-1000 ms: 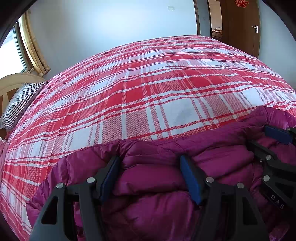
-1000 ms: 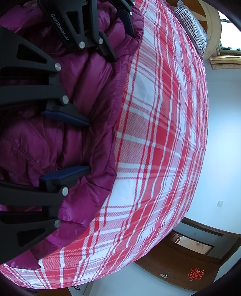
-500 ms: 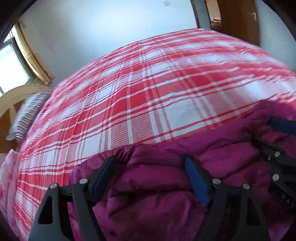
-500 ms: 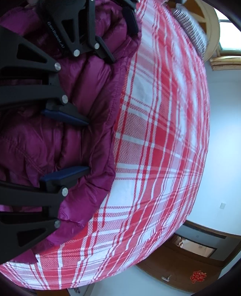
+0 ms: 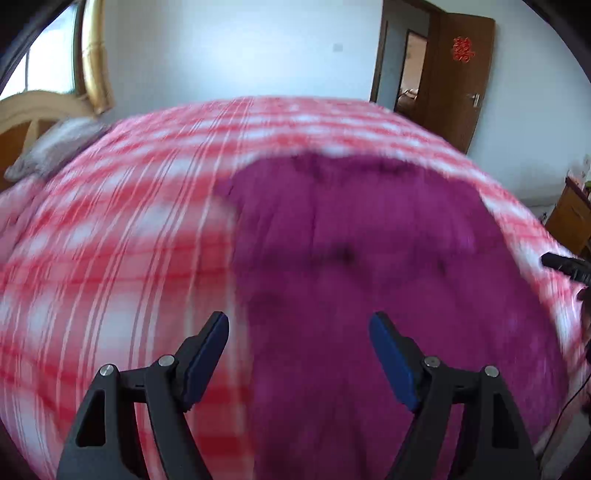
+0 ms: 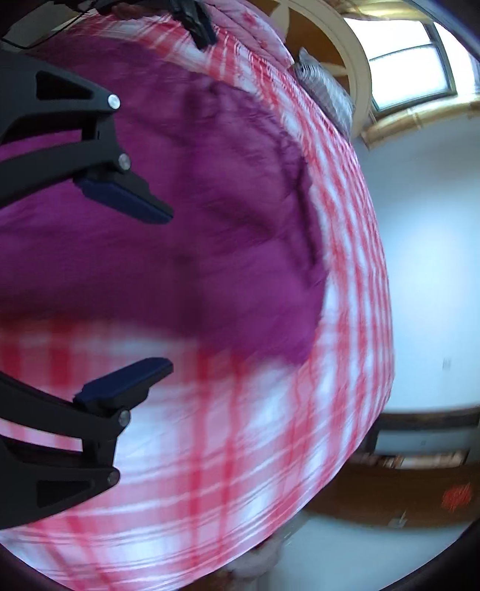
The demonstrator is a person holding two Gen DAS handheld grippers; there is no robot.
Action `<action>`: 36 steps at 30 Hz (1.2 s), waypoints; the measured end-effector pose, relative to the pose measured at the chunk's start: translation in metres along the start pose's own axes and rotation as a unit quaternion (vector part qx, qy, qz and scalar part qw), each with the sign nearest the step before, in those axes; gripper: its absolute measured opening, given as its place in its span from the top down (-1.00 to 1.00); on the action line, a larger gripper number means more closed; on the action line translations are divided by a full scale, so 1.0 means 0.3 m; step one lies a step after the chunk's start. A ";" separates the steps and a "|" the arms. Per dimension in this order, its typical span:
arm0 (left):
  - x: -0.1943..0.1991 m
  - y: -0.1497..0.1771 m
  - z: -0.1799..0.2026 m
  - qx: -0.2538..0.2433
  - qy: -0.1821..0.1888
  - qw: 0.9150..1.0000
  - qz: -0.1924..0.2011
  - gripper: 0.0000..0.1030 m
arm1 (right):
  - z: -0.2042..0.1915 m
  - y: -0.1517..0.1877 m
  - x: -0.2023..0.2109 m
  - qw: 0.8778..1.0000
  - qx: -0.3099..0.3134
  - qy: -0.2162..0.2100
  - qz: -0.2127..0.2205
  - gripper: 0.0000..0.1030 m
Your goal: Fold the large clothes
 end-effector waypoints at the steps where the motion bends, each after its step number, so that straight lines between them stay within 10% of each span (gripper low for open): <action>1: 0.031 0.074 -0.008 0.005 -0.006 1.000 -0.006 -0.54 | 0.029 0.061 0.043 1.000 -0.012 0.008 -0.003 -0.50; 7: 0.143 0.371 0.031 0.035 0.030 0.999 -0.027 -0.54 | 0.077 0.375 0.244 0.998 -0.052 0.031 -0.019 -0.51; 12: 0.130 0.407 0.077 0.015 0.019 1.000 -0.018 -0.53 | 0.028 0.525 0.243 0.998 -0.041 0.011 -0.052 -0.36; 14: 0.139 0.413 0.088 0.021 0.034 0.999 -0.019 -0.26 | 0.001 0.543 0.234 0.998 -0.043 0.000 -0.040 -0.26; 16: 0.146 0.419 0.095 0.015 0.058 0.998 -0.027 0.74 | -0.010 0.545 0.239 0.998 -0.043 -0.014 -0.034 0.50; 18: 0.183 0.411 0.095 0.022 0.083 0.996 -0.020 0.84 | -0.016 0.542 0.256 0.995 -0.070 -0.058 -0.034 0.81; 24: 0.458 0.282 0.130 0.004 0.118 0.992 0.048 0.85 | -0.068 0.474 0.441 0.988 -0.084 -0.129 0.006 0.85; 30: 0.832 0.085 0.167 0.009 0.192 0.971 0.144 0.85 | -0.130 0.327 0.805 0.975 -0.075 -0.188 0.095 0.85; 36: 0.698 -0.054 0.085 0.032 0.204 0.969 0.137 0.85 | -0.108 0.054 0.885 0.957 -0.096 -0.209 0.179 0.85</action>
Point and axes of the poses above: each gripper's, at about its wrist camera, not at the fingertips, and x roughly against the way its jaws point, z to its right, y to its underside, the point moved 7 cm from there along -x, roughly the way its jaws point, and after that the axes turned 7 degrees about z, right-handed, at the moved point
